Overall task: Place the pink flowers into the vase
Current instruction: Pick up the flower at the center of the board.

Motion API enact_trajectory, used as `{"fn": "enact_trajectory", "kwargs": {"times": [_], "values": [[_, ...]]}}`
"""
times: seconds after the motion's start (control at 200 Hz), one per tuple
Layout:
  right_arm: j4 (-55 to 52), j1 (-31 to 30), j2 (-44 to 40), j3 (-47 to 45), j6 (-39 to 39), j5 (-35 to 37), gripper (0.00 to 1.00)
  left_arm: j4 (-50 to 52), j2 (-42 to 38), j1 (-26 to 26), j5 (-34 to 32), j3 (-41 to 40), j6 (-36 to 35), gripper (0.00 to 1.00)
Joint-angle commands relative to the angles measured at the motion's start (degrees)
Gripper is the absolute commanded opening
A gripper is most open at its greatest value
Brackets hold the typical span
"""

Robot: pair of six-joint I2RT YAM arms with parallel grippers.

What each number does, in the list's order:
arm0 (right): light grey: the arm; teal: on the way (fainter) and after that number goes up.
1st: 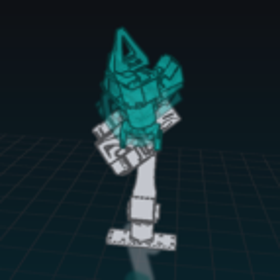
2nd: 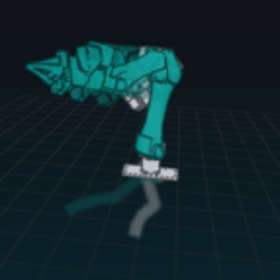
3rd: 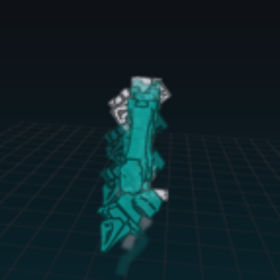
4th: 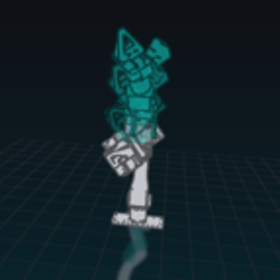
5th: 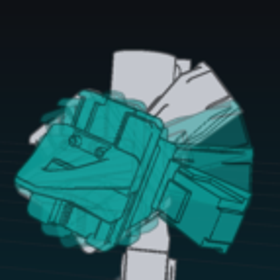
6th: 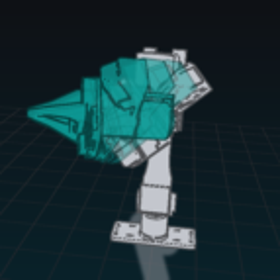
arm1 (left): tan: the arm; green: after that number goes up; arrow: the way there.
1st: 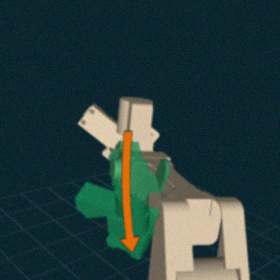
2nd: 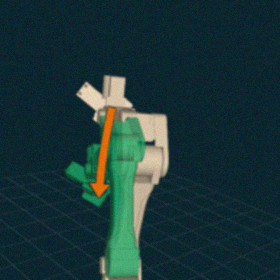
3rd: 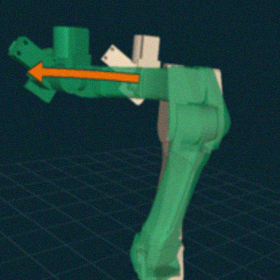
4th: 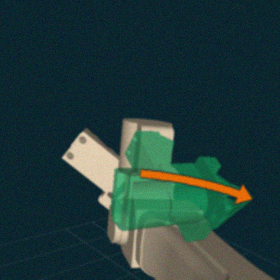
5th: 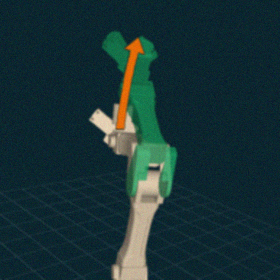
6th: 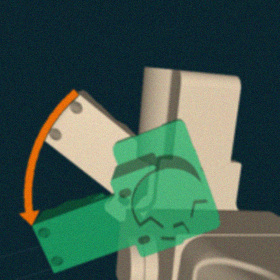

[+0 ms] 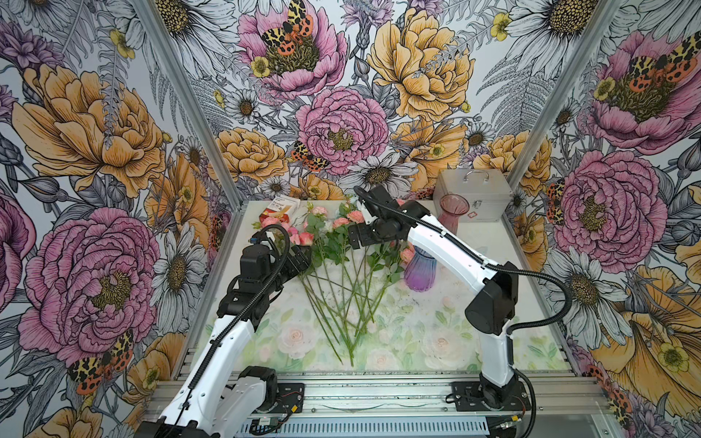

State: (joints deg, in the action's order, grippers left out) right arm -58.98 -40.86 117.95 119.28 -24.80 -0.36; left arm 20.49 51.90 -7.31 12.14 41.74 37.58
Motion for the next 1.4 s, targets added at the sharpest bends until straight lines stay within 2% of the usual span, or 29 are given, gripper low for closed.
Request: {"fn": "enact_trajectory", "kwargs": {"times": [0.0, 0.19, 0.25, 0.405, 0.585, 0.685, 0.83, 1.081, 1.116, 1.211, 1.396], "values": [[-0.1, -0.6, 3.0, 0.8, -4.7, 3.9, 0.99, 1.6, -1.3, 0.9, 2.2, -1.2, -0.4, 0.99], [0.1, -1.9, 6.1, -0.1, -7.1, 6.8, 0.99, 1.7, -2.2, -0.6, 6.9, -2.6, -1.2, 0.98], [0.3, -1.9, 5.7, -0.9, -7.4, 7.1, 0.99, 2.1, -2.2, -4.7, 7.4, -3.1, -2.2, 0.98], [0.5, -0.6, 3.1, -0.1, -5.8, 6.7, 0.99, 6.4, -1.4, -19.1, 0.0, -3.9, -4.3, 0.98], [0.5, 3.2, 1.8, 0.3, -5.3, 4.0, 0.99, 6.3, 0.9, -26.7, -4.9, -6.1, -1.2, 0.96], [0.5, 5.2, 0.9, 1.3, -4.7, 2.7, 0.99, 6.4, 6.5, -28.6, -6.1, -3.5, -3.7, 0.91], [0.4, 7.4, -2.1, 3.6, -2.8, 0.9, 0.99, 7.4, 17.6, -32.1, -9.9, 3.5, -8.5, 0.91], [0.4, 9.5, -7.9, 6.6, 0.9, -1.6, 0.99, 11.7, 35.2, -31.2, -20.0, 19.6, -17.3, 0.86], [0.4, 9.7, -8.6, 6.7, 1.1, -1.6, 0.99, 12.6, 38.0, -30.6, -20.2, 22.4, -18.6, 0.85], [0.4, 11.0, -10.8, 5.5, 1.0, -1.4, 0.99, 15.8, 45.8, -31.0, -19.9, 30.6, -22.6, 0.71], [0.5, 16.4, -16.1, -0.6, 0.5, 0.0, 0.99, 16.6, 55.2, -33.2, -20.2, 37.3, -24.4, 0.68]]}}
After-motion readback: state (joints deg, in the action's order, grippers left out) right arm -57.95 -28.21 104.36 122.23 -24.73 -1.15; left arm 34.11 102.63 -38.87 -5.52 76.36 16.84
